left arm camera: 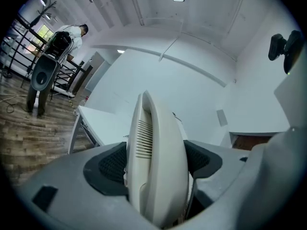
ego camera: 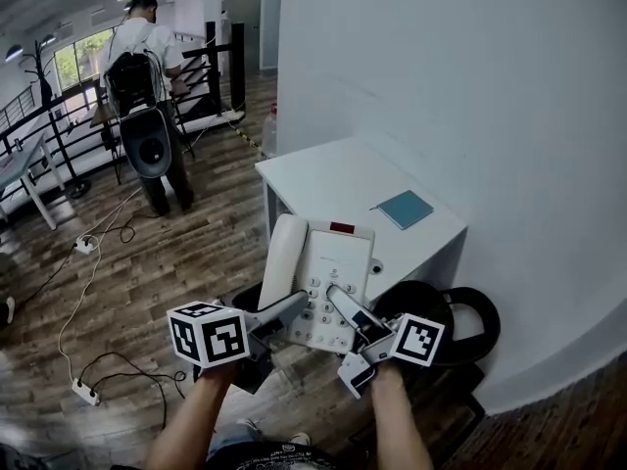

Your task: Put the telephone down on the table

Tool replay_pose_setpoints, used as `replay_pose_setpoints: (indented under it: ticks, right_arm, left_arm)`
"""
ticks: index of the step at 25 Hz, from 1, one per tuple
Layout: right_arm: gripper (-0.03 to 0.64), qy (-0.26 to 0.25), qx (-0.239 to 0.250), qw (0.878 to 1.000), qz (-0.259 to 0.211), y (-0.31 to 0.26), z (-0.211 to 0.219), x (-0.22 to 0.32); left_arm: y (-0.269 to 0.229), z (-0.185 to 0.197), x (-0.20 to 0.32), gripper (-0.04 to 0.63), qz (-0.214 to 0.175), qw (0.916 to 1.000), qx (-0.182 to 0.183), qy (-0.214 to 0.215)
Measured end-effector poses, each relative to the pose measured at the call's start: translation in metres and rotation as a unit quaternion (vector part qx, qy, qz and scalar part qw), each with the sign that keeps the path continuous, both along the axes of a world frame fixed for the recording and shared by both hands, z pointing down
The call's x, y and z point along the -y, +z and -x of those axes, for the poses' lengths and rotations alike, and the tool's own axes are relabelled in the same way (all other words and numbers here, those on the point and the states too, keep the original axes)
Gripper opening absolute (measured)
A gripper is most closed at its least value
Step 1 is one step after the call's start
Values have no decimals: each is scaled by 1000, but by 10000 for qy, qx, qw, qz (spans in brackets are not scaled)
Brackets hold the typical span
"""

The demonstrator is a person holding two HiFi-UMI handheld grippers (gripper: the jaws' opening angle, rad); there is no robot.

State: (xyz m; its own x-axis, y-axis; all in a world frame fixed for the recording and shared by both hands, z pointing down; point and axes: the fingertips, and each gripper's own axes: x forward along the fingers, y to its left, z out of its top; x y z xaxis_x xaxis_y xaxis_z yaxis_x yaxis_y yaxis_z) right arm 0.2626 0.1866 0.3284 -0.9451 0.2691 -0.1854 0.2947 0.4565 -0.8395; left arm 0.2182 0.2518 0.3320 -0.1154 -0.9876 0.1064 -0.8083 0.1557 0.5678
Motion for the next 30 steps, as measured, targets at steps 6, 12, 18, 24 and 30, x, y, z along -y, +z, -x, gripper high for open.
replay_pose_setpoints:
  ticks: [6,12,18,24,30]
  right_arm:
    - [184,8,2,10000,30,17,0,22]
    - [184,150,-66,9998,67,35,27,47]
    - [184,432,-201,9988,91,45,91,74]
    - [185,830,-289,9961,112,43,162,99]
    - [184,1113,-383,9929,145,42,228,109]
  left_arm:
    - [16,0,22,371,51,10000,-15,35]
    - [35,29,48,371,73,9998,-86,183]
    - [46,97,78,371,89,9986,-224,479]
    - [44,173,107,371,123,9955,-314,880]
    - [44,243,120,371,120,9925,-409,1149]
